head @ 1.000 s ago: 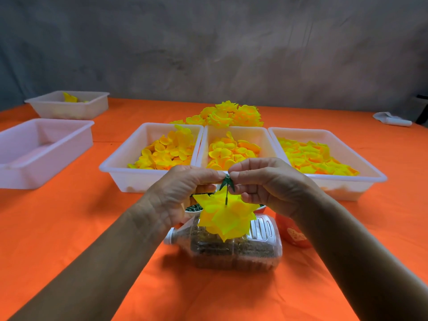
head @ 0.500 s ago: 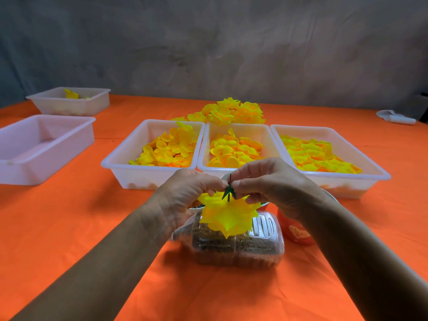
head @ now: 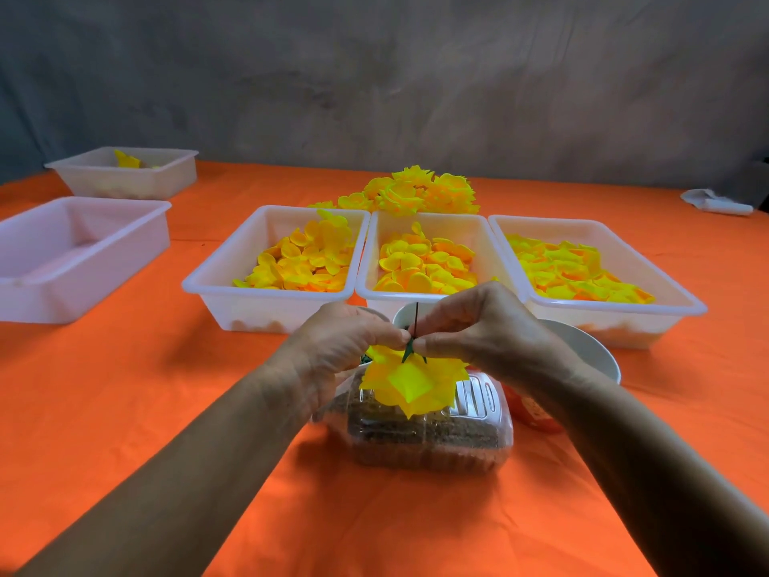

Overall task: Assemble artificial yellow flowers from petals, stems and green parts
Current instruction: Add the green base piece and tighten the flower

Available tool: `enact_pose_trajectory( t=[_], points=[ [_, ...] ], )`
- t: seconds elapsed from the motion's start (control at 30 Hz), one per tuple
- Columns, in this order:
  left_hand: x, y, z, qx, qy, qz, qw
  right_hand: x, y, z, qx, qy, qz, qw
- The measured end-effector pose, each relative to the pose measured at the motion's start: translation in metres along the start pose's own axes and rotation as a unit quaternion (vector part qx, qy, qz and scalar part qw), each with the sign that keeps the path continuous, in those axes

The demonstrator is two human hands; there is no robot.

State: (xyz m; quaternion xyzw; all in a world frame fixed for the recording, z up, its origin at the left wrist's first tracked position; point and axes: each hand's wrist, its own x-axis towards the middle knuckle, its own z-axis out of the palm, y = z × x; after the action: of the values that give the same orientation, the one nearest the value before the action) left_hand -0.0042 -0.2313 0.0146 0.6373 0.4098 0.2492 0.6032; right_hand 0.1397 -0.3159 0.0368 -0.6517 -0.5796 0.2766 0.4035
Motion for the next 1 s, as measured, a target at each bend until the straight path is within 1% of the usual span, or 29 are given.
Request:
enact_pose_trajectory(
  t=[0.17,0.4,0.63,0.73,0.8,0.87,1.0],
  points=[
    [0.001,0.000,-0.001,0.000,-0.020,-0.013,1.000,0.000,0.002,-0.001,0.012,-0.006,-0.005,1.000],
    [0.003,0.000,0.000,-0.022,-0.008,-0.031,0.999,0.005,0.004,0.000,-0.042,-0.005,-0.031,0.999],
    [0.004,0.001,0.004,-0.054,0.015,-0.068,0.996,0.001,0.005,-0.001,-0.017,0.001,-0.041,0.999],
    [0.004,-0.001,0.001,-0.067,-0.001,-0.069,0.995,-0.001,0.007,-0.002,0.023,-0.020,-0.027,0.999],
    [0.003,0.000,-0.001,-0.059,-0.014,-0.061,0.996,-0.001,0.008,-0.001,0.030,-0.012,-0.023,0.999],
    [0.005,-0.001,0.000,-0.039,-0.012,-0.046,0.998,0.000,0.008,0.000,0.012,0.001,-0.026,1.000],
    [0.010,0.001,0.001,0.017,0.004,-0.012,1.000,0.004,0.007,0.000,-0.071,0.016,-0.036,0.997]
  ],
)
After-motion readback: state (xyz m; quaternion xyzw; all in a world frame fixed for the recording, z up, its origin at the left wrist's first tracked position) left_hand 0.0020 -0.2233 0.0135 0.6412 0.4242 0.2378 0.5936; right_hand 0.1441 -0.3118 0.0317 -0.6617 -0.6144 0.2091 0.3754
